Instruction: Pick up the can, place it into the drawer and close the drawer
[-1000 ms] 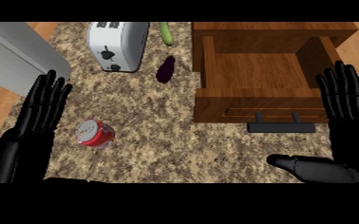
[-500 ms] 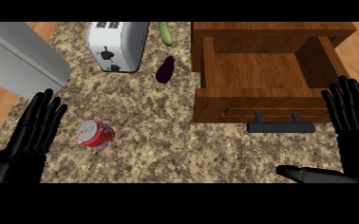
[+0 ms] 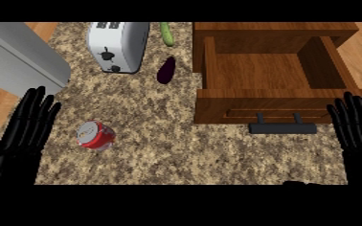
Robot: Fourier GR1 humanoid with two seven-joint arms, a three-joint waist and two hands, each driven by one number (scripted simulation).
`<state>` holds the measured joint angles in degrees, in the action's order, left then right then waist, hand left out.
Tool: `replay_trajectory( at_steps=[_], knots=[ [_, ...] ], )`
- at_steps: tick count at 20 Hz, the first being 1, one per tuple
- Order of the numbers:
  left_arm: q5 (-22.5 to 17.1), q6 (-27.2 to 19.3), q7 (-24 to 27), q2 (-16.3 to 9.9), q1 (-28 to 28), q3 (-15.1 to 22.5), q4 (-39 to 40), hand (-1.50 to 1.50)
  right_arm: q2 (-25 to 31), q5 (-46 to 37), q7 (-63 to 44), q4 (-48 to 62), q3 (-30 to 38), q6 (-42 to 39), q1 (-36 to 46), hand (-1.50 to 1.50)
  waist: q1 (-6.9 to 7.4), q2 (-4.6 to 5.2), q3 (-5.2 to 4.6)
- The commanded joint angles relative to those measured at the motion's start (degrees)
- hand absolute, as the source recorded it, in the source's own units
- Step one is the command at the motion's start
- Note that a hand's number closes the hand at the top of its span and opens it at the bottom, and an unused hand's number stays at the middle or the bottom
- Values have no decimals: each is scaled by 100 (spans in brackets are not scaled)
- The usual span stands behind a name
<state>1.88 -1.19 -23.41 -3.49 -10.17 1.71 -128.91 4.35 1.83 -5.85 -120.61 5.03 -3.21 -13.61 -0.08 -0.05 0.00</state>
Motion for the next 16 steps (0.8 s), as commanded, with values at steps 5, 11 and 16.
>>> replay_trajectory(
  at_steps=[5, 11, 16],
  knots=[
    [-115, 44, 115, -12, 556, -358, 769, -150, -5, 56, 225, 197, 229, -239, -40, -150, -7, 5, 0],
    [-252, 353, 1127, -32, -60, -564, 1303, -150, 77, 136, 501, 308, 492, -459, -231, -150, 1, 1, -1],
    [-16, 200, 1376, 173, 47, -428, 1697, -150, -3, 368, 762, 32, 597, -739, -740, -150, -18, -2, 0]
  ],
)
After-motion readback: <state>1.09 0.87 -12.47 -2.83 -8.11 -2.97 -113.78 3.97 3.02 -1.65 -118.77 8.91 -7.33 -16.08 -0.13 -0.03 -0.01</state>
